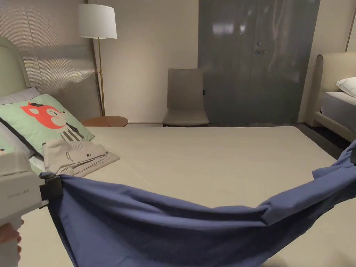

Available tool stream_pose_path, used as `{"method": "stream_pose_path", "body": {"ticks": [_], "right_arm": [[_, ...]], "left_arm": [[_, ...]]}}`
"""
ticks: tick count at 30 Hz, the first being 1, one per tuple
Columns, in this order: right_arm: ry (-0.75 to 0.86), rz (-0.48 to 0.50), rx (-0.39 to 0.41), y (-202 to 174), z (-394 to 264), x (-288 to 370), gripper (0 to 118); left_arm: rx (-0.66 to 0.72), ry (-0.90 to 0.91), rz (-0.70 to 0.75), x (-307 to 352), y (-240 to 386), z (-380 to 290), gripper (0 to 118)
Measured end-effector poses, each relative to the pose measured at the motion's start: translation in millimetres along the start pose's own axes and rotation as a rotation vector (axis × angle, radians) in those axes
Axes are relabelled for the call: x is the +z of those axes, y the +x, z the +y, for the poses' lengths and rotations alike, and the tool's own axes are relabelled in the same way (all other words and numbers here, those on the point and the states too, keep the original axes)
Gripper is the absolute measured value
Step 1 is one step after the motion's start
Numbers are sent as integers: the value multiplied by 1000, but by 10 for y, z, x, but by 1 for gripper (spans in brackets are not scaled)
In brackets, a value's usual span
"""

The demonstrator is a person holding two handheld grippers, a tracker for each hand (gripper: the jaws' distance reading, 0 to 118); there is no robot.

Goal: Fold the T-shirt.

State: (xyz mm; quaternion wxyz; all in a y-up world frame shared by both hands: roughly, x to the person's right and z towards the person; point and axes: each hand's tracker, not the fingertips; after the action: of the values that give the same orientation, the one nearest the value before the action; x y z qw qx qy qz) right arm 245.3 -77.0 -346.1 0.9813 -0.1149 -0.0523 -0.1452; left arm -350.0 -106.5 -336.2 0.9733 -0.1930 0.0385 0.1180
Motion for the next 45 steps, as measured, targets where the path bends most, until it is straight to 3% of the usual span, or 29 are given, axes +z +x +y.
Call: {"method": "stream_pose_path", "body": {"ticks": [12,22,28,35,45], "right_arm": [[183,-46,-9,-232,968,-800,5],[300,-76,8,-391,1503,-1518,5],[285,-104,32,-368,1373,-1887,5],[155,-141,47,-177,821,-2152,5],[-43,-187,112,106,-178,-1786,5]], "left_arm": [[28,147,-83,-967,565,1493,4],[62,265,-102,-1736,949,2211,4],[92,265,-91,-2156,987,2073,4],[58,157,-49,-2394,892,1505,4],[28,-36,-3,-2201,634,462,4]]}}
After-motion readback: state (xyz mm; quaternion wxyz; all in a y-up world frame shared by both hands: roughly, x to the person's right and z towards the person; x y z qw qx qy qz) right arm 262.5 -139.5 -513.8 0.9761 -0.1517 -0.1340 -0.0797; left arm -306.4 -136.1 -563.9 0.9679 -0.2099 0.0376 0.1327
